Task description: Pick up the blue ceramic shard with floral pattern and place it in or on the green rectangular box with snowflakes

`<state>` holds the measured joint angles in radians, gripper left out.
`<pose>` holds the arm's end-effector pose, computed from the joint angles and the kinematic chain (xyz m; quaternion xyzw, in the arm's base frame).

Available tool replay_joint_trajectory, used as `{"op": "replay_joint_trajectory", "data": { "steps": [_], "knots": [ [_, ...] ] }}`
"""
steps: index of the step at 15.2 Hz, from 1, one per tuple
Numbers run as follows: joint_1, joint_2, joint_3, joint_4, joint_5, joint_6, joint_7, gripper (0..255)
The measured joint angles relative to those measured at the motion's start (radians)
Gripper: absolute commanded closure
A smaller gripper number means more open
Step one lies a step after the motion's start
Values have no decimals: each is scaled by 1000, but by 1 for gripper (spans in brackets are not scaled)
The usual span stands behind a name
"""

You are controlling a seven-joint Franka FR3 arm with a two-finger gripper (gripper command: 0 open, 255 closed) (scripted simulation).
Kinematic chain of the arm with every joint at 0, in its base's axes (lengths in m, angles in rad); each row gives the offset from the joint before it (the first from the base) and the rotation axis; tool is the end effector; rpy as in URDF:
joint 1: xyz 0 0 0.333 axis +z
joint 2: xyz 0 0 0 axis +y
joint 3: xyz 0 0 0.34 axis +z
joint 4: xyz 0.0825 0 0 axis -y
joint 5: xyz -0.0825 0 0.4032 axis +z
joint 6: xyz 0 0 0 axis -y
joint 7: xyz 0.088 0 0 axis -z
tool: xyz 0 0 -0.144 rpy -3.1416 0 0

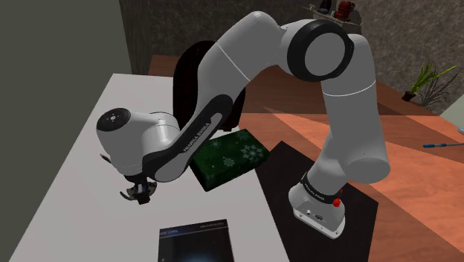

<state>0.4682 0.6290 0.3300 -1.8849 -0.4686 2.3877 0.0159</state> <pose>0.4653 0.4509 0.1471 0.8541 0.5160 -0.0084 0.0641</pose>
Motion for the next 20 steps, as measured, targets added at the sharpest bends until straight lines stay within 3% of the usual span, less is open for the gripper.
{"op": "replay_joint_trajectory", "data": {
  "steps": [1,2,12,20],
  "knots": [
    [0,0,0,0,0,0,0,0],
    [0,0,0,0,0,0,0,255],
    [0,0,0,0,0,0,0,255],
    [-21,-71,27,-13,36,-54,-30,255]
  ]
}}
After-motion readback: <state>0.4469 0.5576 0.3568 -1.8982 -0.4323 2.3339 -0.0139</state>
